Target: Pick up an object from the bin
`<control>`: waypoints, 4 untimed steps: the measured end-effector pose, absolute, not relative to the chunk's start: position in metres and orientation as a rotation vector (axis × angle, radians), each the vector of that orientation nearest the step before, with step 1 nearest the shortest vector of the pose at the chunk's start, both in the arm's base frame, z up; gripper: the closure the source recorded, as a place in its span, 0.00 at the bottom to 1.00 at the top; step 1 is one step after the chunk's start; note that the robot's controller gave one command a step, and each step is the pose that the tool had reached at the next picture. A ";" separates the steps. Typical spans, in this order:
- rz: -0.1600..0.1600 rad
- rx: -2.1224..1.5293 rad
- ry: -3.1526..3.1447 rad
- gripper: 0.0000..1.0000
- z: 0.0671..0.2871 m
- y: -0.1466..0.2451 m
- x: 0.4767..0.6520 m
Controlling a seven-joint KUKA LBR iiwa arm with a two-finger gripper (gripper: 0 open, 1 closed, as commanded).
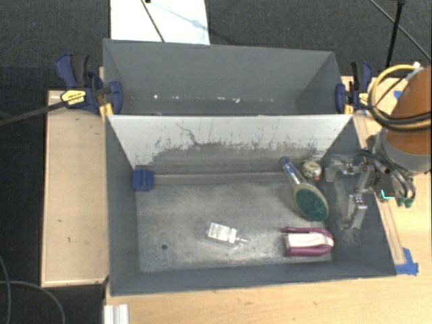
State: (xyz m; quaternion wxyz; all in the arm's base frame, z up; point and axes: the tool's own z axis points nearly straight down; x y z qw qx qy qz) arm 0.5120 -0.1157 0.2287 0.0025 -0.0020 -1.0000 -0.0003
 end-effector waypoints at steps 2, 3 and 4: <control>0.007 0.100 -3.182 1.00 0.083 -0.128 0.556; 0.004 0.100 -3.160 0.00 0.076 -0.129 0.549; 0.006 0.104 -3.173 1.00 0.080 -0.128 0.553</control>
Offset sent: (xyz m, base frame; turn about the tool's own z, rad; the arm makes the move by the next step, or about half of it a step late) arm 0.0305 -0.0133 -0.1587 -0.0644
